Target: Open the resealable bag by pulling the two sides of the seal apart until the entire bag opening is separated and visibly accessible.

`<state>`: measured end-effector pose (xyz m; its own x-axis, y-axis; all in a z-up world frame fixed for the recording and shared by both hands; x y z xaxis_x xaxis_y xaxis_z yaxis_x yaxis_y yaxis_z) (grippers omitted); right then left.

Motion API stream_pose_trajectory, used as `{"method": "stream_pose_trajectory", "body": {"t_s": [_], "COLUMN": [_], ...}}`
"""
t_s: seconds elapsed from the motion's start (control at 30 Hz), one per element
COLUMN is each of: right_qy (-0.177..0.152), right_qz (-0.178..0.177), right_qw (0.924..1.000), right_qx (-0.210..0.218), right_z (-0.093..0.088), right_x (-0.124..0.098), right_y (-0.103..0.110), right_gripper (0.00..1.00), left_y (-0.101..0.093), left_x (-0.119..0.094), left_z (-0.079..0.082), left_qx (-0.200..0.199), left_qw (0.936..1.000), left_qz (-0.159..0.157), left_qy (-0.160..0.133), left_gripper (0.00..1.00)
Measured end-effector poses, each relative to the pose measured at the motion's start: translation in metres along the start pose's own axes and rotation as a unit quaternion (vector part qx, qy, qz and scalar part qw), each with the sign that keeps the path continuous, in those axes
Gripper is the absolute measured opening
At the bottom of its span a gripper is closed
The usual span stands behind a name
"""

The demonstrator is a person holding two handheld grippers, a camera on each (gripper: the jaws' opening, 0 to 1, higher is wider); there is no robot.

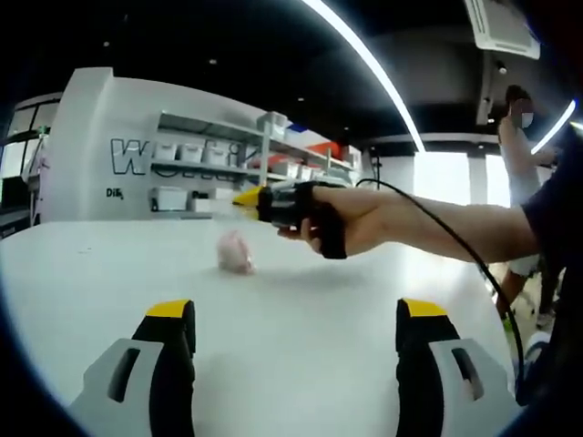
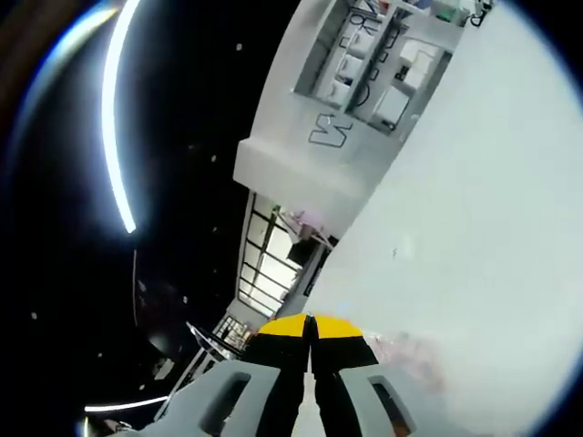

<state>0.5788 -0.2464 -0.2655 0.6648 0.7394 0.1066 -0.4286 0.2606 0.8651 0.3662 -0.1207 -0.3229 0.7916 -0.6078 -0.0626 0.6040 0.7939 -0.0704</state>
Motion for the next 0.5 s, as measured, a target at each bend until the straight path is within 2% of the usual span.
{"method": "stream_pose_trajectory", "body": {"t_s": [0.1,0.43,0.5], "right_qy": [0.003,0.029,0.030], "right_qz": [0.003,0.004,0.001], "right_qw": [1.0000,0.9993,0.9981], "right_qx": [0.008,-0.025,-0.055], "right_z": [-0.0019,-0.0094,-0.0100], "right_x": [0.0002,0.0008,0.0023], "right_y": [0.0013,0.0072,0.0089], "right_gripper": [0.00,0.00,0.00], "left_y": [0.0001,0.0002,0.0003], "left_x": [-0.0001,-0.0005,-0.0004], "left_z": [0.0001,0.0005,0.0003], "left_qx": [0.000,-0.001,0.000], "left_qw": [1.0000,1.0000,1.0000], "left_qz": [0.000,0.001,0.001], "left_qy": [0.000,0.000,0.001], "left_gripper": [0.90,0.90,0.90]}}
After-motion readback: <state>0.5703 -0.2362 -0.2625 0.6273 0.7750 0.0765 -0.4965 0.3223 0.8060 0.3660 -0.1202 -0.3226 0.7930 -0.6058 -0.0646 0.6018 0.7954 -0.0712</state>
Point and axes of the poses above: the point that each gripper's makers call its tool centre point, and the gripper's own axes: x roughly forward along the fingers, y roughly to its left, z roughly out of its top, the point moved 6 cm from there along -x, roughly backward along the fingers, and after that the axes turned 3 degrees about z, right-handed, at the moved point
